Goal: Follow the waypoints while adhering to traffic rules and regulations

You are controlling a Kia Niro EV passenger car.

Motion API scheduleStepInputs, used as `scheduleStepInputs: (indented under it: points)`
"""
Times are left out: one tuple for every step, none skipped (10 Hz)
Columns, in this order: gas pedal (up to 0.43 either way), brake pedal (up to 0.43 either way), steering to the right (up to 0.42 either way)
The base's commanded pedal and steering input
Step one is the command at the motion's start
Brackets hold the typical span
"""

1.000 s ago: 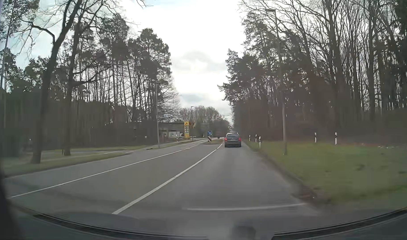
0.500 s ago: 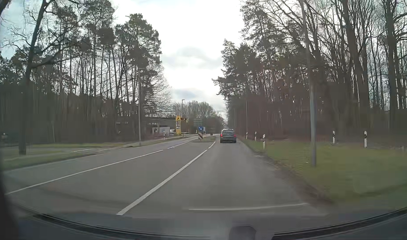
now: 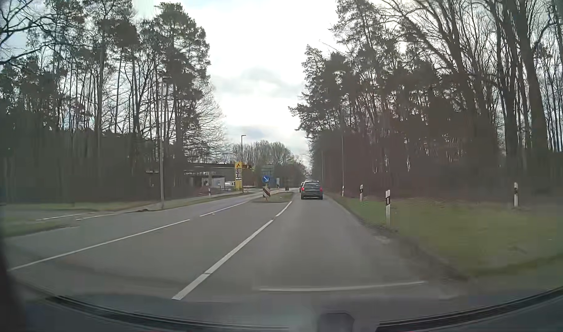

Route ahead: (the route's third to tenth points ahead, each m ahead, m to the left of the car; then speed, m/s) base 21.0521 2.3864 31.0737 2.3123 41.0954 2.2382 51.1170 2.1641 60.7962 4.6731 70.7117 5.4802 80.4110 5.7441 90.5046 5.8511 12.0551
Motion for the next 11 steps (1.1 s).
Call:
scheduleStepInputs:
  points:
    - [0.28,0.0,0.012]
    - [0.268,0.0,0.012]
    - [0.268,0.0,0.011]
    - [0.26,0.0,0.01]
    - [0.248,0.0,0.009]
    - [0.248,0.0,0.009]
    - [0.248,0.0,0.007]
    - [0.248,0.0,0.006]
    - [0.248,0.0,0.005]
    - [0.26,0.0,0.004]
    - [0.26,0.0,0.004]
